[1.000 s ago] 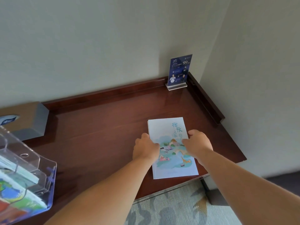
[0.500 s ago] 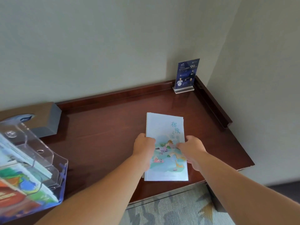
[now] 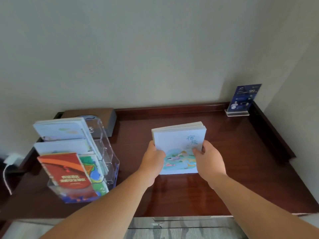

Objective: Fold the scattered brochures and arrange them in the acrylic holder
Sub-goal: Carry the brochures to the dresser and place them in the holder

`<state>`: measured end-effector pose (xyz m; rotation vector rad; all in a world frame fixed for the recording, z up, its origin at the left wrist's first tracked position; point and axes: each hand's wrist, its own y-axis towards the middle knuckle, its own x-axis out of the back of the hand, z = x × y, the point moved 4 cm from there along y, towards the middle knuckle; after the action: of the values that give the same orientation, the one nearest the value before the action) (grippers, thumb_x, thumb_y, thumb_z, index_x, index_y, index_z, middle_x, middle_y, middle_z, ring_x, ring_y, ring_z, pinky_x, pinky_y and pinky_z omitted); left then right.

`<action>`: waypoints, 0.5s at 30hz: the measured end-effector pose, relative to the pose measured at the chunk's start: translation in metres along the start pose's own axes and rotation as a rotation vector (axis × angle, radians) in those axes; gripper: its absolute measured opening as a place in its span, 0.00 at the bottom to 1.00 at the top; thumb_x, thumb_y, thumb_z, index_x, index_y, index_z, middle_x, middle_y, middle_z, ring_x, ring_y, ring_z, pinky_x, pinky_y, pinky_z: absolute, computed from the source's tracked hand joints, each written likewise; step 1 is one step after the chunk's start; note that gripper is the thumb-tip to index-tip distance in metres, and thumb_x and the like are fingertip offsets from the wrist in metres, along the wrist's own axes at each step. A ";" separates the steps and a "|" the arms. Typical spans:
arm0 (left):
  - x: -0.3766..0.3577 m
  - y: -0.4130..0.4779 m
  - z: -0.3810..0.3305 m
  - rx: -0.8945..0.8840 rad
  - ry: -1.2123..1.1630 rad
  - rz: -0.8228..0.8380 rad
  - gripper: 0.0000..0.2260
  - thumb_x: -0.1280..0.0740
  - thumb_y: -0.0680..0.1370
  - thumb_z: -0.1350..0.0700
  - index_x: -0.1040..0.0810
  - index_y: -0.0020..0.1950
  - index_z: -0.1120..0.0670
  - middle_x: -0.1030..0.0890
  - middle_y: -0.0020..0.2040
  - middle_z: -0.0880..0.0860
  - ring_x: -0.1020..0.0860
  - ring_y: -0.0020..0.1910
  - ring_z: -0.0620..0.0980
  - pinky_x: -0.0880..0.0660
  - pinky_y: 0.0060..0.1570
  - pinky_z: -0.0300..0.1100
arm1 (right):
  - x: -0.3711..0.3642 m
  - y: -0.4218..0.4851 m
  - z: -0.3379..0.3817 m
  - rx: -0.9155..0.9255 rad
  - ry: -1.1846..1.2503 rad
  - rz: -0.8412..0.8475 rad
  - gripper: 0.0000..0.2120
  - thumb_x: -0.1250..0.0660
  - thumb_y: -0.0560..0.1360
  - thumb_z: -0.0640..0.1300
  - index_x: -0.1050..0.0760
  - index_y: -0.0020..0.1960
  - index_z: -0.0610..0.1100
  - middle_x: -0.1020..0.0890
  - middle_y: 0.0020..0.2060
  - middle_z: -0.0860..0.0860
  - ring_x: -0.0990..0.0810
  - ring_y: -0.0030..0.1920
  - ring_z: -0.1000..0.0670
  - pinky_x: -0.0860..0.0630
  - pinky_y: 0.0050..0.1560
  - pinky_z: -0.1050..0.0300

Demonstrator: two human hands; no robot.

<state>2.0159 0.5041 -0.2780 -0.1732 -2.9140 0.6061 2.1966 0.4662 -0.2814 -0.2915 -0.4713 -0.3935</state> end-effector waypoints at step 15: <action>0.133 -0.026 -0.147 -0.368 0.332 -0.210 0.14 0.41 0.76 0.61 0.28 0.60 0.51 0.20 0.56 0.53 0.22 0.54 0.54 0.24 0.55 0.50 | -0.007 -0.015 0.190 0.405 -0.080 -0.125 0.04 0.35 0.78 0.48 0.23 0.51 0.50 0.19 0.42 0.56 0.21 0.42 0.50 0.26 0.38 0.54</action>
<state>1.9102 0.5570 -0.1168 -0.0075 -2.6416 0.0009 2.1119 0.5233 -0.1198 0.1153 -0.6373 -0.3994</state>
